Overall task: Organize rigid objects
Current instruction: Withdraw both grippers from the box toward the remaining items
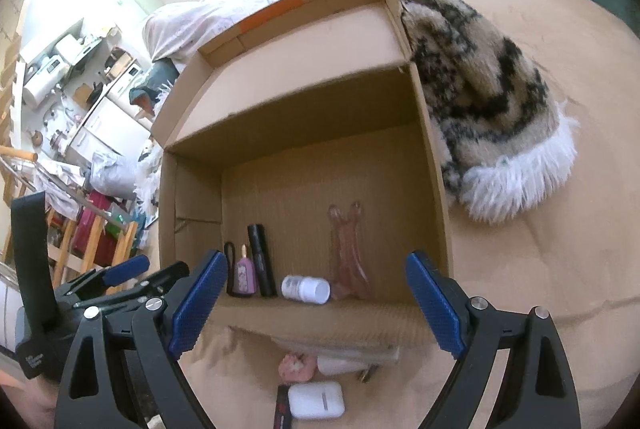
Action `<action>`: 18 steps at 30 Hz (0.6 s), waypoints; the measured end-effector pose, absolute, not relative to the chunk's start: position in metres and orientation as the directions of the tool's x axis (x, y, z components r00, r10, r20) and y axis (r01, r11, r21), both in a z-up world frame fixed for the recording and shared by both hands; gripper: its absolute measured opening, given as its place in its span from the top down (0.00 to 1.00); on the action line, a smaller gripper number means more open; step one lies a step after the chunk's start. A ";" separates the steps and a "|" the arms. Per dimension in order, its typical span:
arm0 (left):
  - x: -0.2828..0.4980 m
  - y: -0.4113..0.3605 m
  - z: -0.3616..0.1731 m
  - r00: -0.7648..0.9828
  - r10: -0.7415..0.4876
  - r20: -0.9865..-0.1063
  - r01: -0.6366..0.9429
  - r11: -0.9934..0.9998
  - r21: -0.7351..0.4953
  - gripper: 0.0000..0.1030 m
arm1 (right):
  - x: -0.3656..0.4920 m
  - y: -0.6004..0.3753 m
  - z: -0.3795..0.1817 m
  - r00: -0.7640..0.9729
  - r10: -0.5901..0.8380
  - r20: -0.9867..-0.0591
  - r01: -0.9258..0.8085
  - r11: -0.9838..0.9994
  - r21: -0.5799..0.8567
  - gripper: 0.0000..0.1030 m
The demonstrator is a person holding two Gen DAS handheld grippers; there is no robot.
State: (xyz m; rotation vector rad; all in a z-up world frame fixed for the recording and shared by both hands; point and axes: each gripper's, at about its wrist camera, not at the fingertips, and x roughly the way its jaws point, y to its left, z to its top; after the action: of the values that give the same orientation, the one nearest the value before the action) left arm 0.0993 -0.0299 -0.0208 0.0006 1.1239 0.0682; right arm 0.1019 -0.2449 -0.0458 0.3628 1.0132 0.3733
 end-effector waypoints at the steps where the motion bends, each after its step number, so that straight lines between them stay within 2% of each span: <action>1: 0.097 -0.028 -0.021 0.429 0.052 -0.902 -0.055 0.998 0.032 0.34 | 0.099 -0.245 -0.047 0.474 0.463 -0.749 -0.129 0.878 0.461 0.06; 18: 0.054 0.009 -0.046 0.390 0.013 -0.921 -0.133 0.990 -0.042 0.34 | 0.064 -0.243 -0.067 0.403 0.455 -0.794 -0.082 0.882 0.463 0.07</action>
State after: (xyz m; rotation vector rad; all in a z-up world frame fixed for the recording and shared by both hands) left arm 0.0542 0.0088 -0.0462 -0.1153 1.1674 0.0930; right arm 0.0639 -0.2427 -0.0672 0.3809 1.1100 0.3494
